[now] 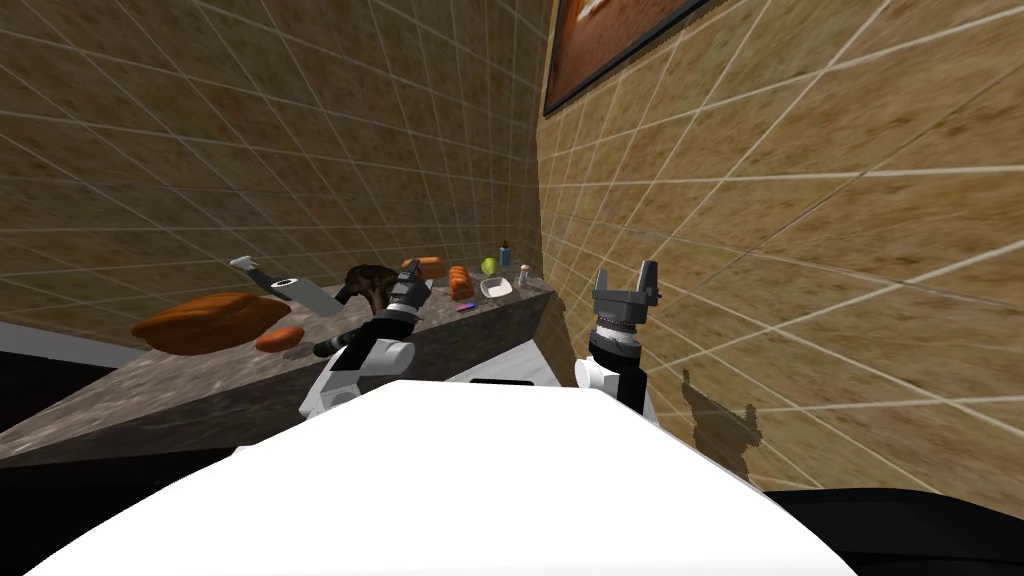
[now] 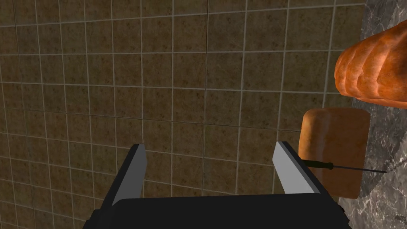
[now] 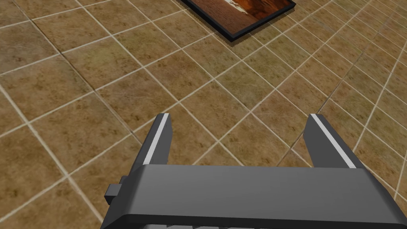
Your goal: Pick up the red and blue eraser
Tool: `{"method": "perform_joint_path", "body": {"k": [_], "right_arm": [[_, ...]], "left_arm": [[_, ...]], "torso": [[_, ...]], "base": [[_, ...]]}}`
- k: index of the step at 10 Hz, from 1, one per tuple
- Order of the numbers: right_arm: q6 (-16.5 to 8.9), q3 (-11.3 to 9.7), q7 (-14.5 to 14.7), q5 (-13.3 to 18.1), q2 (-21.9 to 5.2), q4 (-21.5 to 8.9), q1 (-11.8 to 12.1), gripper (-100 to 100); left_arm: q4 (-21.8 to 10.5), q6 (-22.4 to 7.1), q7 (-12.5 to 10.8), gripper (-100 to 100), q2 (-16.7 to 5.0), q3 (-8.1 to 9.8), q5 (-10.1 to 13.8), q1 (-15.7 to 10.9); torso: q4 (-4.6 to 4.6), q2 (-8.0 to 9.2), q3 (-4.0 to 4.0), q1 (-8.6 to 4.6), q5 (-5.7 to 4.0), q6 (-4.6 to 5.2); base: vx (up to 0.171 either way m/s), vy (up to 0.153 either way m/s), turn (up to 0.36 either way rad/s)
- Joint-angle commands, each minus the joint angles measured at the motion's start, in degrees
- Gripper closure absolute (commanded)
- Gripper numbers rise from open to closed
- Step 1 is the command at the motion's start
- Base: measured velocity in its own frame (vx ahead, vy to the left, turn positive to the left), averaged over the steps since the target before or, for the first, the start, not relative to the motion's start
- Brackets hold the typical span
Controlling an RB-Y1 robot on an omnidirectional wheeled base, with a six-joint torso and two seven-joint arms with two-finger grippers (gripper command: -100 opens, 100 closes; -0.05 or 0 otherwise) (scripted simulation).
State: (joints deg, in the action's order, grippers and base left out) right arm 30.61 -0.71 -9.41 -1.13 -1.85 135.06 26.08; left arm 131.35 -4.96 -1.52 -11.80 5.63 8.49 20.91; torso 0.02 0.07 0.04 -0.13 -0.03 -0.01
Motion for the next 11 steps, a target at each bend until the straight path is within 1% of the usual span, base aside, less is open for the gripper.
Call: {"method": "perform_joint_path", "body": {"k": [1, 2, 4, 5, 7, 8, 10, 11], "right_arm": [[0.0, 0.0, 0.0, 0.0, 0.0, 0.0, 0.0, 0], [0.0, 0.0, 0.0, 0.0, 0.0, 0.0, 0.0, 0], [0.0, 0.0, 0.0, 0.0, 0.0, 0.0, 0.0, 0], [0.0, 0.0, 0.0, 0.0, 0.0, 0.0, 0.0, 0], [0.0, 0.0, 0.0, 0.0, 0.0, 0.0, 0.0, 0], [0.0, 0.0, 0.0, 0.0, 0.0, 0.0, 0.0, 0], [0.0, 0.0, 0.0, 0.0, 0.0, 0.0, 0.0, 0], [0.0, 0.0, 0.0, 0.0, 0.0, 0.0, 0.0, 0]], "left_arm": [[0.2, -2.4, -0.2, -100, -0.1, 0.1, 0.0, -0.2], [-0.2, -4.2, -1.6, -100, -0.7, 0.61, 0.5, -1.1], [-0.2, -6.9, -1.6, -100, -0.7, 0.61, 0.5, -1.1], [-0.5, -8.7, -3.0, -100, -1.3, 1.16, 1.0, -2.0], [-0.5, -11.4, -3.0, -100, -1.3, 1.16, 1.0, -2.0], [-0.9, -13.3, -4.5, -100, -1.9, 1.74, 1.5, -2.9], [-0.9, -16.0, -4.5, -100, -1.9, 1.74, 1.5, -2.9], [-1.3, -17.7, -6.0, -100, -2.5, 2.37, 2.1, -3.7]], "torso": [[0.0, 0.0, 0.0, 0.0, 0.0, 0.0], [0.0, -0.02, -0.01, 0.06, 0.01, -0.01], [0.0, -0.01, -0.01, 0.01, 0.0, 0.0], [-0.01, -0.03, -0.02, 0.07, 0.02, -0.01], [0.0, -0.02, -0.01, 0.01, 0.0, 0.0], [-0.01, -0.03, -0.02, 0.07, 0.01, -0.01], [-0.01, -0.03, -0.02, 0.02, 0.0, -0.01], [-0.01, -0.04, -0.02, 0.07, 0.01, -0.01]], "base": [[-0.008, -0.02, 0.006], [-0.018, -0.042, -0.086], [-0.012, -0.029, -0.014], [-0.014, -0.043, -0.096], [-0.011, -0.029, -0.015], [-0.01, -0.034, -0.099], [-0.007, -0.028, -0.017], [-0.008, -0.036, -0.089]]}}
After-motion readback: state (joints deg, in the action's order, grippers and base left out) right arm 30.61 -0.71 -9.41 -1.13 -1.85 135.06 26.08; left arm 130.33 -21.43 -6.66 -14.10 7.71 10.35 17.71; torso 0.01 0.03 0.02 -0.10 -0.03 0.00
